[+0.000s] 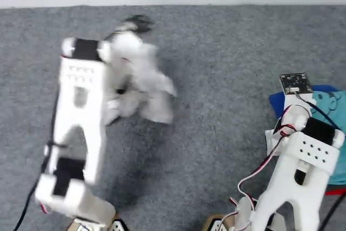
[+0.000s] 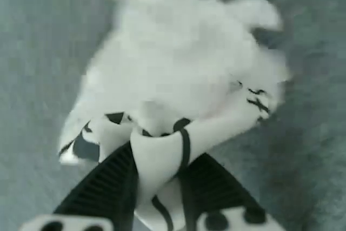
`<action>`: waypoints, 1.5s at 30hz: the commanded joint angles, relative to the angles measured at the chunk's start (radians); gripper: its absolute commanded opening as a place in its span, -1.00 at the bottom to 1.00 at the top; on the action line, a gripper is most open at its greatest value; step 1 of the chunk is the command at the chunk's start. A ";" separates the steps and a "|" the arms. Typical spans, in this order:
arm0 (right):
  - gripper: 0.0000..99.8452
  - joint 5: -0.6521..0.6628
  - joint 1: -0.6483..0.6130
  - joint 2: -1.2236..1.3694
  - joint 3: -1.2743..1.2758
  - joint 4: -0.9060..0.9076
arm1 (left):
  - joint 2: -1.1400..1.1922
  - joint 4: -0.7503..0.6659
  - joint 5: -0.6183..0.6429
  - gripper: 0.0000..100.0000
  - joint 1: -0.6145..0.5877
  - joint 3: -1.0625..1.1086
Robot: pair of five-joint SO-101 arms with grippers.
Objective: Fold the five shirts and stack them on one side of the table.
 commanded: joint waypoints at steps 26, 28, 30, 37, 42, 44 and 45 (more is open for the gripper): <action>-0.55 0.008 -0.004 -0.010 0.002 -0.002 | -0.465 -0.170 0.055 -0.74 0.374 0.590; -0.55 0.008 -0.004 -0.010 0.002 -0.002 | -0.442 -0.180 0.061 -0.74 0.417 0.572; -0.55 0.008 -0.004 -0.010 0.002 -0.002 | -0.436 -0.172 0.069 -0.79 0.431 0.506; -0.55 0.008 -0.004 -0.010 0.002 -0.002 | -0.427 -0.114 0.094 -0.90 0.341 0.338; -0.55 0.008 -0.005 -0.010 0.002 -0.019 | -0.425 -0.146 0.097 -0.88 0.290 0.386; -0.55 0.006 -0.007 -0.010 0.002 -0.024 | -0.425 -0.155 0.098 -0.81 0.350 0.418; -0.55 0.006 -0.007 -0.010 0.002 -0.024 | -0.423 -0.169 0.098 -0.76 0.390 0.440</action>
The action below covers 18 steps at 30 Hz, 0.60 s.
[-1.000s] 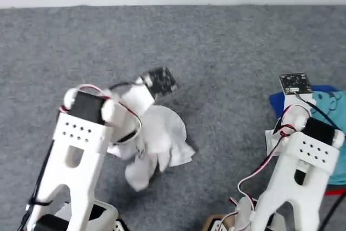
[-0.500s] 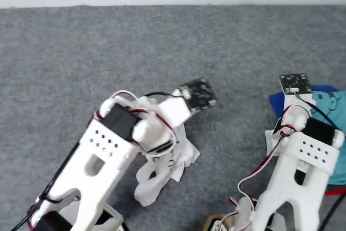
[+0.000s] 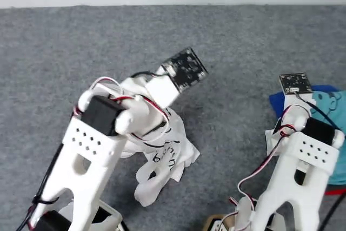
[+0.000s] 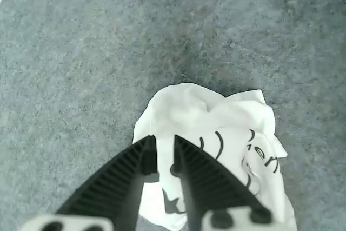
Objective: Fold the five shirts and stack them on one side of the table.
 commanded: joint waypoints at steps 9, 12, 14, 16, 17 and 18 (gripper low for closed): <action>-0.55 0.006 0.018 -0.010 -0.003 -0.019 | 0.384 -0.175 0.009 -0.64 0.180 0.145; -0.55 0.006 0.074 -0.010 -0.003 -0.053 | 0.516 -0.180 0.003 -0.64 0.198 0.088; -0.55 0.006 0.117 -0.010 -0.003 -0.059 | 0.597 -0.196 0.002 -0.64 0.196 0.053; -0.55 0.006 0.153 -0.010 -0.003 -0.059 | 0.674 -0.232 0.002 -0.64 0.196 0.024; -0.55 0.006 0.166 -0.010 -0.003 -0.059 | 0.712 -0.245 0.002 -0.64 0.198 0.005; -0.55 0.006 0.177 -0.010 -0.003 -0.059 | 0.750 -0.250 0.002 -0.64 0.199 -0.018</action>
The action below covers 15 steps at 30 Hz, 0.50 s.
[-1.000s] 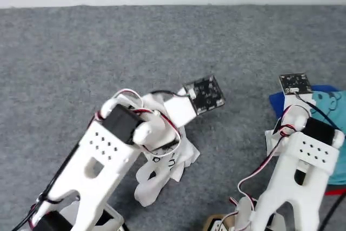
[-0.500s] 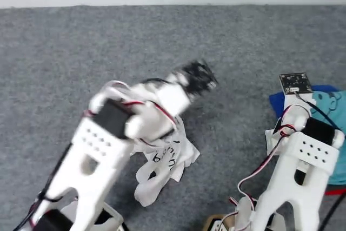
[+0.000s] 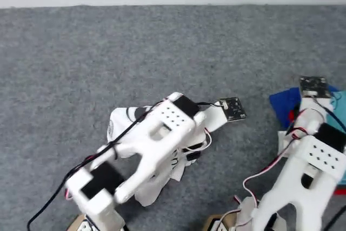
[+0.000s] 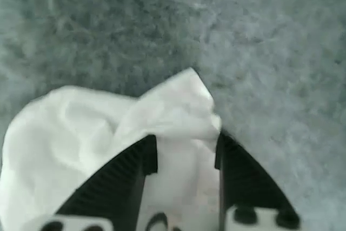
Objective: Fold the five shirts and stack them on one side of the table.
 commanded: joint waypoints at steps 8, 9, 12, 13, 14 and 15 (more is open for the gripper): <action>-0.55 0.003 0.064 -0.008 -0.002 -0.018 | 0.305 0.064 -0.078 -0.66 0.011 -0.134; -0.55 0.003 0.064 -0.008 -0.002 -0.018 | 0.316 0.091 -0.097 -0.69 0.011 -0.137; -0.55 0.000 0.064 -0.008 -0.002 -0.018 | 0.324 0.140 -0.107 -0.94 0.008 -0.173; -0.55 0.000 0.064 -0.008 -0.002 -0.018 | 0.316 0.150 -0.103 -0.99 0.003 -0.193; -0.55 -0.002 0.064 -0.008 -0.002 -0.018 | 0.311 0.164 -0.100 -0.96 -0.011 -0.220; -0.55 -0.002 0.064 -0.008 -0.002 -0.018 | 0.301 0.193 -0.089 -0.97 -0.029 -0.265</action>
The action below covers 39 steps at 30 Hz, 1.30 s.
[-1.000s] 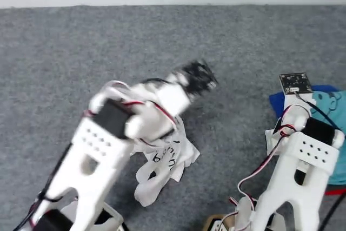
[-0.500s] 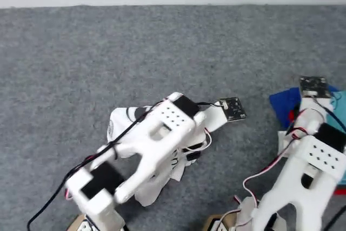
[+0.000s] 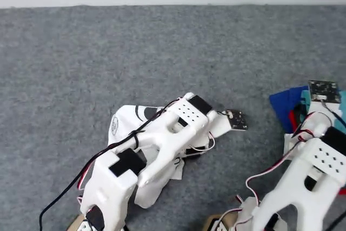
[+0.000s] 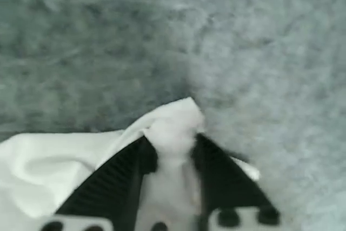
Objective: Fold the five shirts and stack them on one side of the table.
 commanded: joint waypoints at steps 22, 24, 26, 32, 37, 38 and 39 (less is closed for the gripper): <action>-0.55 -0.003 0.007 -0.008 -0.005 -0.016 | -1.028 0.255 0.115 -0.97 -0.618 -0.255; -0.55 -0.003 0.007 -0.008 -0.005 -0.015 | -1.143 0.253 0.112 -0.97 -0.634 -0.131; -0.55 -0.003 0.007 -0.005 -0.005 -0.016 | -1.249 0.252 0.075 -0.97 -0.647 -0.024; -0.55 -0.003 0.005 -0.001 -0.005 -0.016 | -1.505 0.253 0.038 -0.97 -0.687 0.188; -0.55 -0.003 0.004 0.001 0.000 -0.016 | -1.674 0.253 0.038 -0.97 -0.747 0.394; -0.55 -0.003 -0.002 -0.001 0.012 -0.019 | -1.703 0.252 0.038 -0.97 -0.766 0.435; -0.55 -0.002 -0.028 -0.001 0.026 -0.022 | -1.731 0.252 0.038 -0.97 -0.783 0.475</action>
